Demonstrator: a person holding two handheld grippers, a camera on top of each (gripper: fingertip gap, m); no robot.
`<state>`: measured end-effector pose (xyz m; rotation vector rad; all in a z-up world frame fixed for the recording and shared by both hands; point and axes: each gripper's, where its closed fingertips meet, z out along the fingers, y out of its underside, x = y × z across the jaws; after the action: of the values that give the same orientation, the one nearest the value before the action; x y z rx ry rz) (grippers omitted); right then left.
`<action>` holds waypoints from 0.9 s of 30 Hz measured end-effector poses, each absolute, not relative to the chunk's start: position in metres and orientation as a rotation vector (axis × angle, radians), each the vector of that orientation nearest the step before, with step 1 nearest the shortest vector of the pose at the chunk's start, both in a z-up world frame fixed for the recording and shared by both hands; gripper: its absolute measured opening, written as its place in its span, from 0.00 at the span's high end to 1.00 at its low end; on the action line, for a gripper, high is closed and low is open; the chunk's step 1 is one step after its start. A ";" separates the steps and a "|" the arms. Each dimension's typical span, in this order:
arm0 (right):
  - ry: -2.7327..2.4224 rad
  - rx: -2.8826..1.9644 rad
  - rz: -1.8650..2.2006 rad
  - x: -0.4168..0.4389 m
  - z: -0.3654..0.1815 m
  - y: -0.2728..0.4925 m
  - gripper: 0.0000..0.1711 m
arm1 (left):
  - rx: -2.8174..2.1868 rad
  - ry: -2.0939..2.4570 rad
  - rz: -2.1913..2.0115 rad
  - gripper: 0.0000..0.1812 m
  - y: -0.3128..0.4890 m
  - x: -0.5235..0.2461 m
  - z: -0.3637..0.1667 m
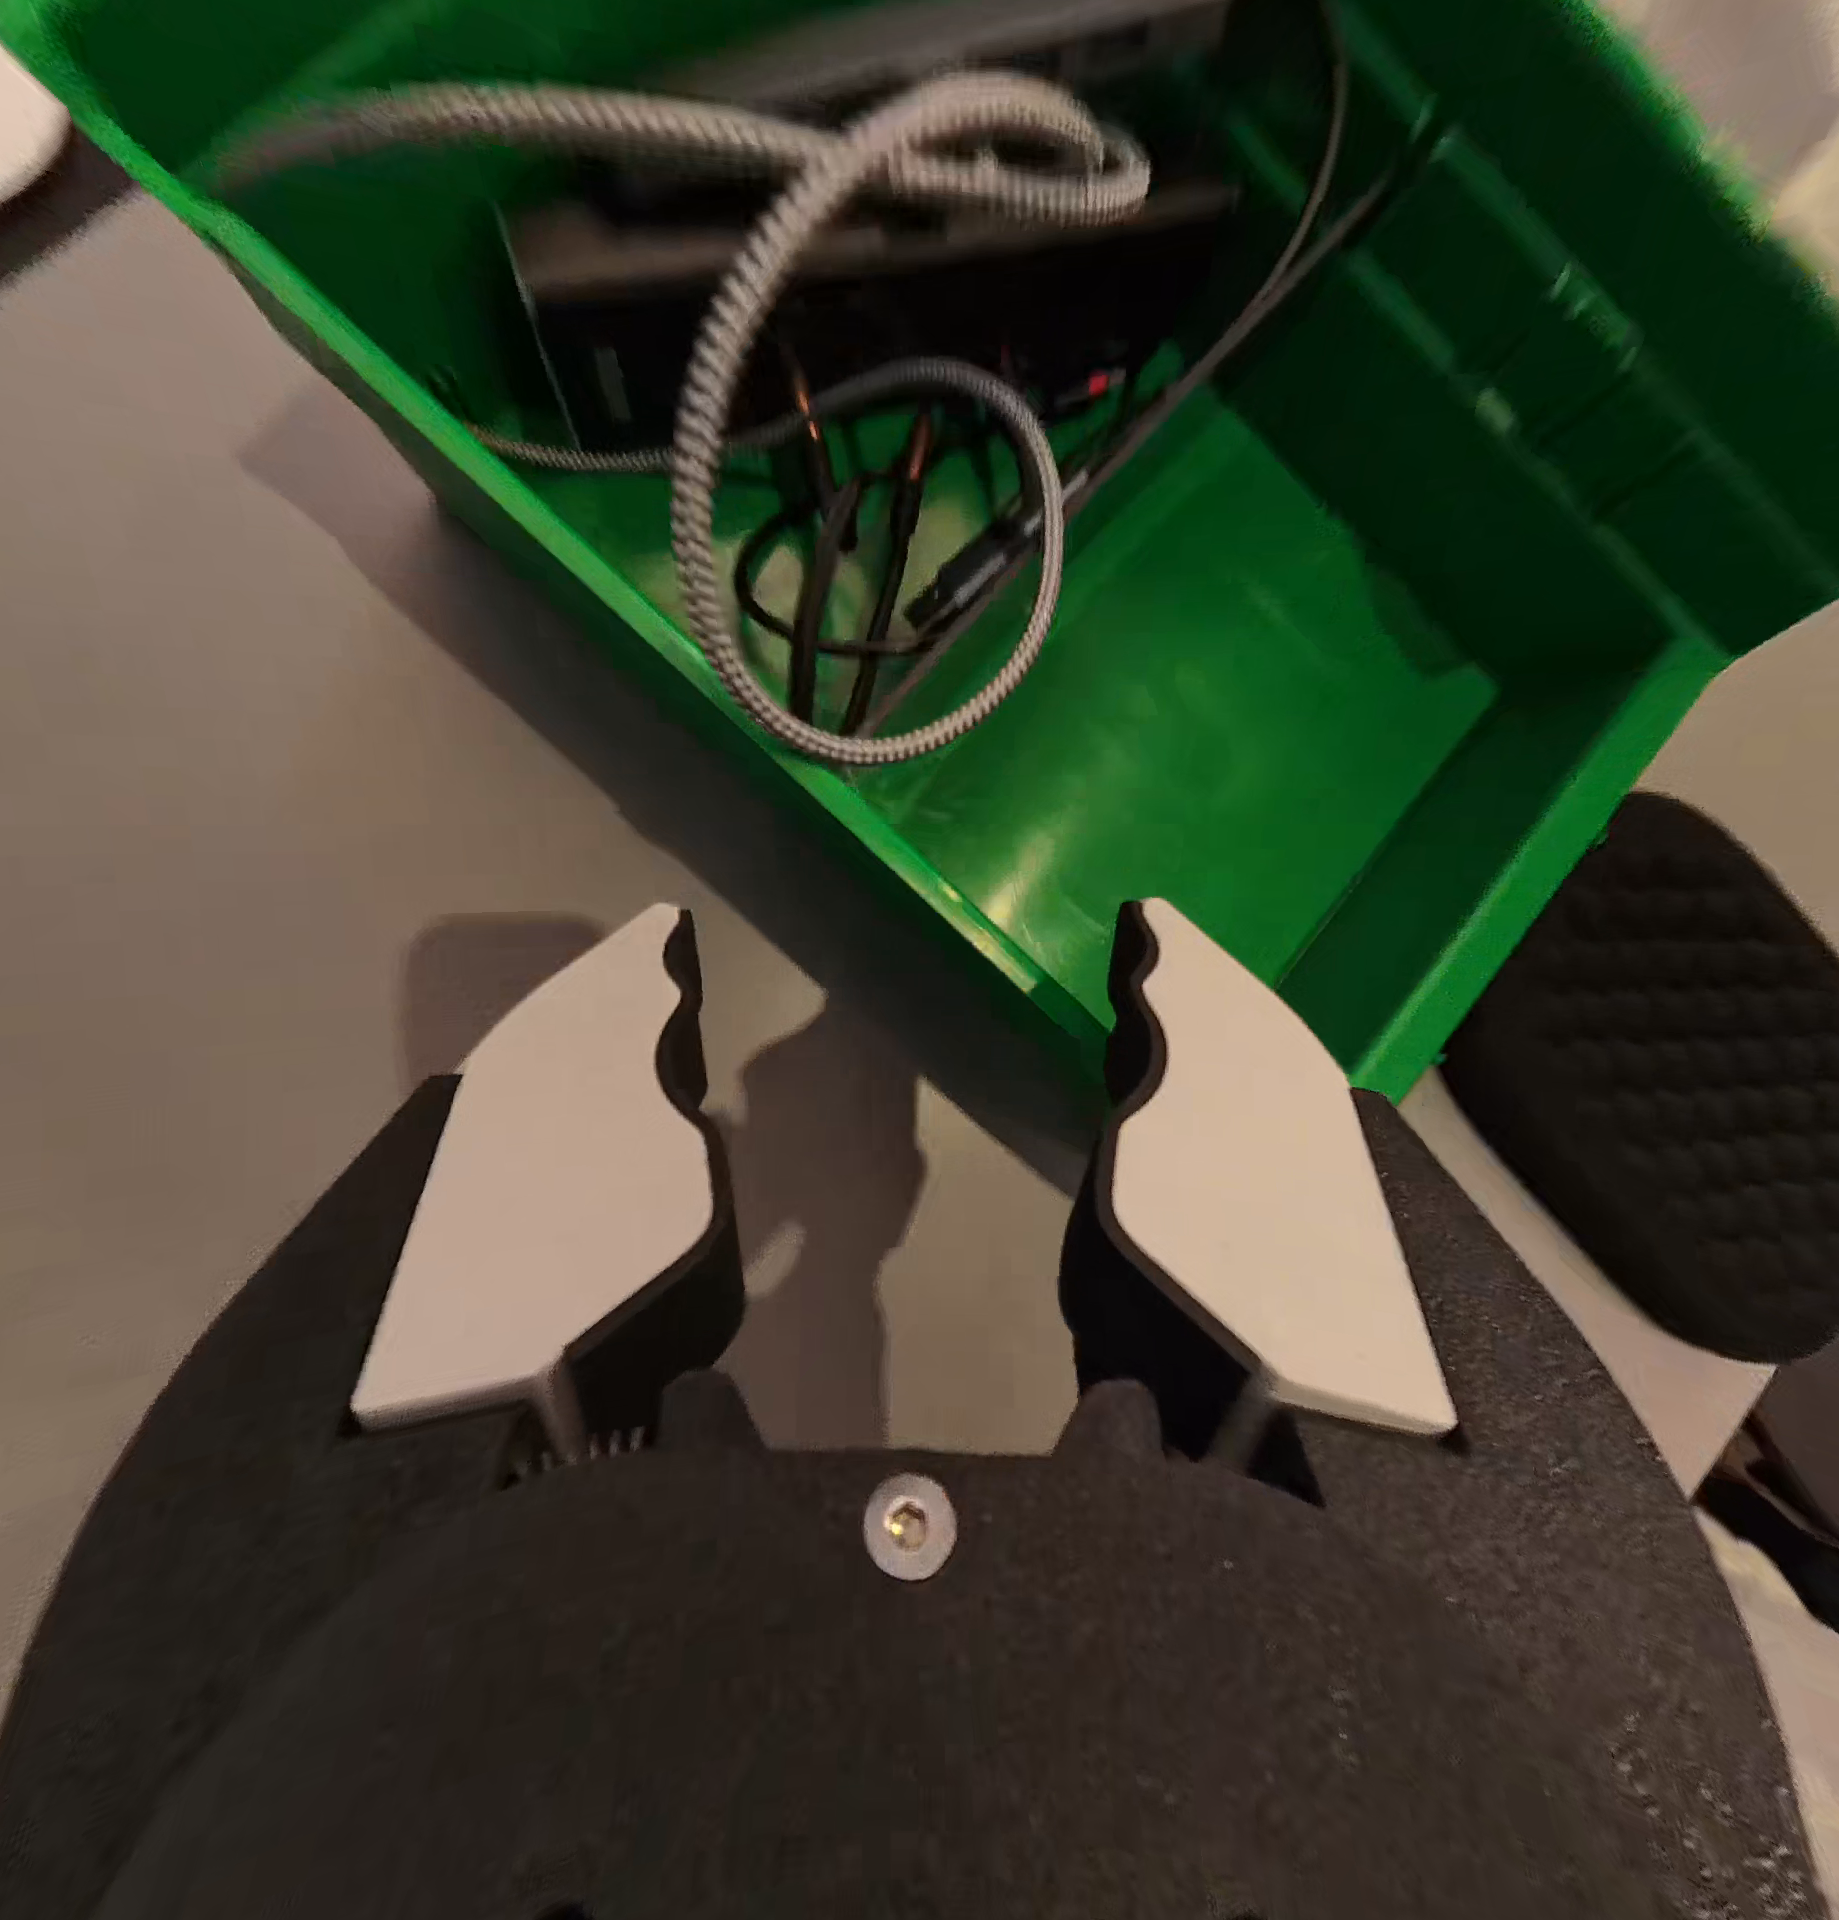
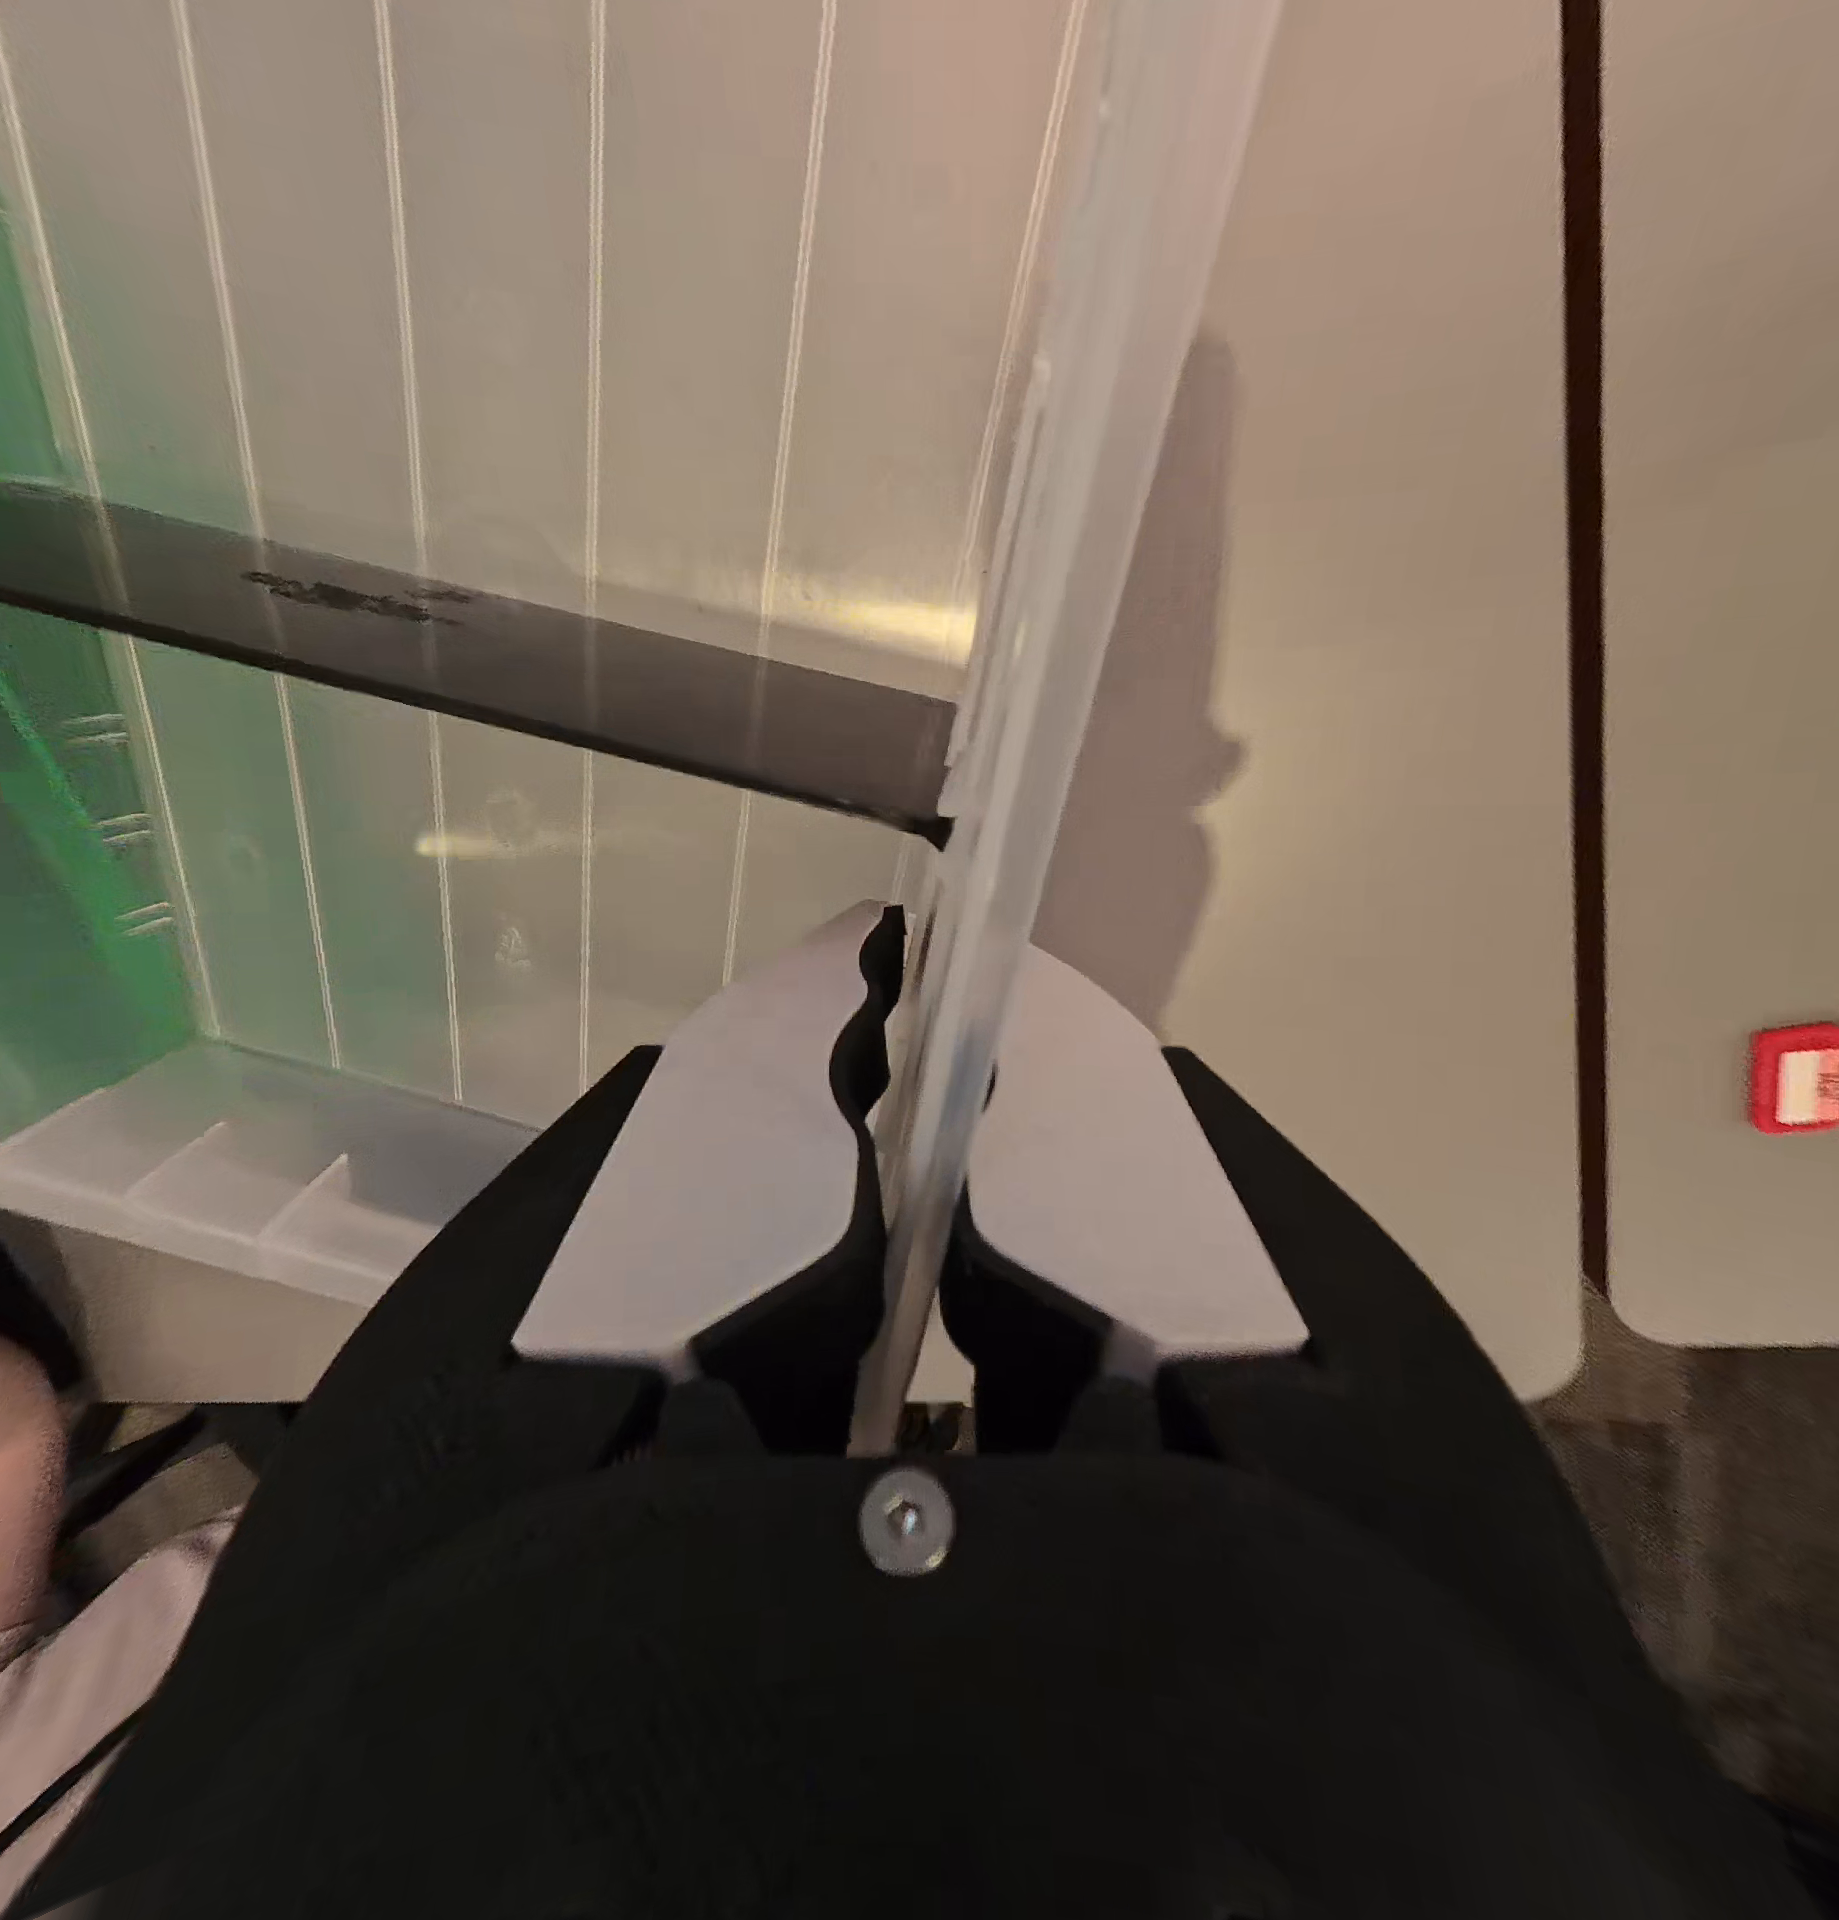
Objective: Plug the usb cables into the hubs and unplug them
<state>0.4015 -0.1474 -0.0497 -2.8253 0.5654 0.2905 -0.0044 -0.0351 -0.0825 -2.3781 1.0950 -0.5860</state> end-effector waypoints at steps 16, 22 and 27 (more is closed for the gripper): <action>0.338 -2.984 0.076 0.392 -0.092 -0.159 0.97 | -2.542 1.172 -0.669 0.94 -0.014 -0.067 -0.081; 0.211 -2.993 0.193 0.332 -0.112 -0.133 0.97 | -2.645 1.008 -0.606 0.96 0.011 -0.153 -0.080; 0.120 -3.012 0.232 0.298 -0.131 -0.115 0.97 | -2.673 0.735 -0.520 0.97 0.031 -0.246 -0.079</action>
<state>0.2979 -0.1155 -0.1310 -3.0123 0.1200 0.2319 -0.2459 0.0309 -0.0788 -2.6731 0.7348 -0.5197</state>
